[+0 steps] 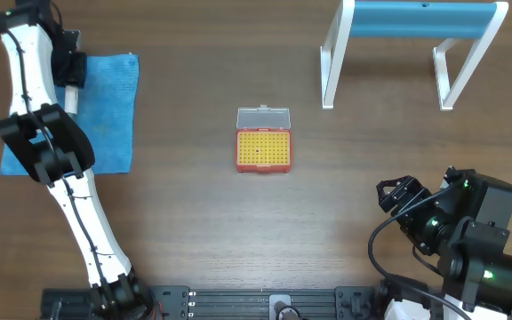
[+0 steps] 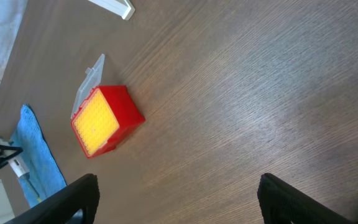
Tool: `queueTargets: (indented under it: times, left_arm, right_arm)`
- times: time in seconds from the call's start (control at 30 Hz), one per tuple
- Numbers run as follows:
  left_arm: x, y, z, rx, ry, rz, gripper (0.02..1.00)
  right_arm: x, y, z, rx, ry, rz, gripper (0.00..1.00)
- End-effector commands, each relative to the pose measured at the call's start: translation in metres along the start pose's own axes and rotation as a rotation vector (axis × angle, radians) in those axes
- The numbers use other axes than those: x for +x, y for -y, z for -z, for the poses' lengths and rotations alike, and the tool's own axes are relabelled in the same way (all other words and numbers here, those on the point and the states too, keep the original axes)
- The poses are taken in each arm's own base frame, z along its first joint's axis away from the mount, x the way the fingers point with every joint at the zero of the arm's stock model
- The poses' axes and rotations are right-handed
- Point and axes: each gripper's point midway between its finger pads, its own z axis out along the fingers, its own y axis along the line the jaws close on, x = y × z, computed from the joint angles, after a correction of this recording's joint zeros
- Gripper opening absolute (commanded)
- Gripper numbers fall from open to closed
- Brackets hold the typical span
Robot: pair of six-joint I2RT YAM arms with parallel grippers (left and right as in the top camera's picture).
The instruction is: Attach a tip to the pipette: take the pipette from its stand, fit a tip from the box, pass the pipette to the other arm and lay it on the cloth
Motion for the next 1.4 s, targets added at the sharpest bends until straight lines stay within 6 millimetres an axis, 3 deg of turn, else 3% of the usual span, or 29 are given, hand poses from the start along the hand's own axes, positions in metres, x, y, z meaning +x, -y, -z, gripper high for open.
queueTargets:
  times: [0.03,0.17,0.2,0.23,0.27,0.3,0.37,0.47,0.5,0.53,0.57,0.67,0.73,0.8,0.87,0.93,1.0,1.03,1.1,1.2,1.27,1.4]
  left_arm:
    - [0.005,0.004,-0.017,0.02,-0.031,-0.011,0.027]
    - [0.005,0.004,-0.017,0.019,-0.03,-0.011,0.051]
    - [0.005,0.004,-0.017,0.019,-0.03,-0.006,0.457]
    - [0.005,0.004,-0.016,0.016,-0.032,0.0,0.73]
    - [0.006,0.004,-0.016,0.017,-0.035,-0.001,0.744]
    - [0.006,0.005,-0.009,0.016,-0.033,-0.003,0.818]
    - [-0.001,0.005,0.016,0.005,0.003,-0.009,0.838]
    - [-0.016,0.003,0.105,-0.044,0.161,-0.014,0.842]
    - [-0.011,0.007,0.148,-0.054,0.21,-0.013,0.844]
    - [-0.005,0.01,0.172,-0.055,0.239,0.007,0.842]
    - [0.009,0.024,0.213,-0.022,0.283,0.015,0.844]
    - [0.026,0.052,0.308,0.025,0.502,0.03,0.844]
    - [0.047,0.071,0.352,0.056,0.588,0.018,0.844]
    - [0.091,0.1,0.384,0.102,0.606,-0.035,0.847]
    - [0.157,0.121,0.387,0.12,0.547,-0.077,0.844]
    - [0.225,0.128,0.365,0.152,0.487,-0.007,0.847]
    - [0.251,0.146,0.358,0.252,0.58,0.026,0.849]
    - [0.254,0.151,0.357,0.294,0.709,0.084,0.847]
    - [0.239,0.149,0.364,0.295,0.992,0.088,0.847]
    - [0.219,0.148,0.359,0.283,1.263,0.056,0.847]
    - [0.207,0.15,0.329,0.285,1.311,0.046,0.849]
    - [0.196,0.153,0.281,0.289,1.234,0.056,0.847]
  right_arm:
    - [0.001,-0.003,0.002,-0.018,0.003,-0.008,0.829]
    - [0.002,-0.006,0.002,-0.033,-0.007,-0.007,0.831]
    - [0.002,-0.006,0.002,-0.034,-0.007,-0.008,0.829]
    - [0.002,-0.006,0.002,-0.033,-0.007,-0.008,0.829]
    - [0.002,-0.006,0.002,-0.034,-0.007,-0.008,0.829]
    - [0.002,-0.006,0.002,-0.034,-0.007,-0.008,0.829]
    - [0.002,-0.006,0.002,-0.034,-0.006,-0.008,0.829]
    - [0.0,-0.007,0.002,-0.037,0.003,0.013,0.829]
    - [-0.004,-0.009,0.002,-0.044,0.019,0.035,0.829]
    - [-0.008,-0.011,0.003,-0.051,0.035,0.045,0.829]
    - [-0.015,-0.016,0.003,-0.07,0.067,0.07,0.829]
    - [-0.034,-0.028,0.01,-0.108,0.167,0.166,0.829]
    - [-0.034,-0.03,0.017,-0.114,0.206,0.226,0.829]
    - [-0.027,-0.031,0.029,-0.134,0.255,0.288,0.829]
    - [-0.019,-0.037,0.052,-0.178,0.36,0.392,0.829]
    - [-0.005,-0.041,0.076,-0.227,0.476,0.477,0.842]
    - [0.007,-0.04,0.087,-0.249,0.551,0.556,0.943]
    - [0.014,-0.038,0.093,-0.254,0.603,0.623,0.969]
    - [0.02,-0.031,0.093,-0.228,0.673,0.737,0.967]
    - [0.001,0.0,0.082,-0.065,0.726,0.662,0.969]
    - [-0.004,-0.002,0.079,-0.074,0.737,0.657,0.967]
    - [0.001,0.004,0.073,-0.06,0.702,0.647,0.969]
